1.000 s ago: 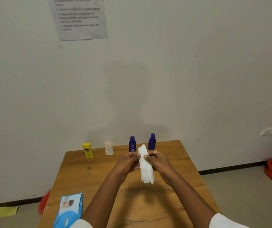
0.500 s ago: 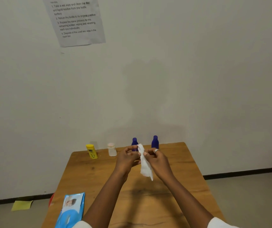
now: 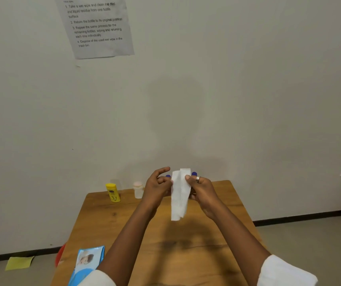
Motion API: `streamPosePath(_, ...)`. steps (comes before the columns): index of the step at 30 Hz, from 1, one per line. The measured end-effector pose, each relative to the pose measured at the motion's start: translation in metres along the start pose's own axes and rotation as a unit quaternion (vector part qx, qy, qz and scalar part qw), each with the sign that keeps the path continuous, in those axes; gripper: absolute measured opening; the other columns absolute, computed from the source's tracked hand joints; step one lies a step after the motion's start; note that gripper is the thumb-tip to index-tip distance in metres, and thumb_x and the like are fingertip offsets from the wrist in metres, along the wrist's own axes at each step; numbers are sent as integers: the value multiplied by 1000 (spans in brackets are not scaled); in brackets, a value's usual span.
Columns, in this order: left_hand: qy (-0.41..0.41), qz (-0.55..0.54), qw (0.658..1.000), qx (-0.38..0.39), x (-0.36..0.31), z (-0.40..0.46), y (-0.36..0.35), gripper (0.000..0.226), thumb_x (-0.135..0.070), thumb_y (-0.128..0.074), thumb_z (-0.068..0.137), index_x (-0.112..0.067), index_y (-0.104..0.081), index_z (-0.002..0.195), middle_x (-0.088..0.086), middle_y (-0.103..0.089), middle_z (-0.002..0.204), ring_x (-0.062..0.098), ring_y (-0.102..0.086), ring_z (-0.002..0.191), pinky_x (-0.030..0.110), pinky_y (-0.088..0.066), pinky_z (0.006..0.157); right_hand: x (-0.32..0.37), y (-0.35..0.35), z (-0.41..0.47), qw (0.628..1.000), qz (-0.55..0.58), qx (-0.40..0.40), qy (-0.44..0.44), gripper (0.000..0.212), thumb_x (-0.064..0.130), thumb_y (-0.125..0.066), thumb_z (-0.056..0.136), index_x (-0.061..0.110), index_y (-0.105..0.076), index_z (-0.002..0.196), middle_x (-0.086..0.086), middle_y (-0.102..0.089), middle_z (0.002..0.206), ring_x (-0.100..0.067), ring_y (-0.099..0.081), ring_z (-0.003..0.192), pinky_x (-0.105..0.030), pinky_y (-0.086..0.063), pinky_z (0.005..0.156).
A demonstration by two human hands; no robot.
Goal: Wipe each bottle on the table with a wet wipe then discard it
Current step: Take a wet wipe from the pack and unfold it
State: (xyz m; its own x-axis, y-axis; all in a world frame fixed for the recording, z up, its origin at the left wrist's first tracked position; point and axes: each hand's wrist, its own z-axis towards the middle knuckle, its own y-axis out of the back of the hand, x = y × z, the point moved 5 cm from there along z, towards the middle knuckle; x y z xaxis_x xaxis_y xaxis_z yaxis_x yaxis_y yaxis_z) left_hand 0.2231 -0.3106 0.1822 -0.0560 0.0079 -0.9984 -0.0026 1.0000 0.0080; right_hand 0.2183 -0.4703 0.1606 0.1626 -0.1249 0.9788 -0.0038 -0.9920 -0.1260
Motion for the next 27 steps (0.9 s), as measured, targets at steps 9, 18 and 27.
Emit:
streamPosePath(9, 64, -59, 996, -3, 10, -1, 20, 30, -9, -57, 92, -18, -62, 120, 12, -72, 104, 28, -69, 93, 37, -60, 73, -11, 4, 5, 995, 86, 5, -48, 29, 23, -61, 94, 3, -65, 115, -15, -72, 111, -31, -70, 100, -49, -58, 88)
streamPosePath(18, 251, -167, 951, 65, 38, -8, 8, 39, -20, -73, 85, 1, -64, 116, 20, -71, 113, 34, -69, 104, 47, -57, 89, -3, -7, 1, 999, -47, -12, -8, 20, 30, -58, 95, 14, -70, 97, -5, -75, 95, -23, -73, 88, -39, -61, 81)
streamPosePath(27, 18, 149, 988, -34, -2, -3, 18, 19, -25, -65, 89, -14, -66, 105, 1, -66, 98, 16, -61, 84, 26, -46, 63, -4, -10, -8, 993, -119, -23, 14, 26, 22, -53, 99, 5, -72, 96, -13, -75, 83, -23, -73, 71, -39, -63, 71)
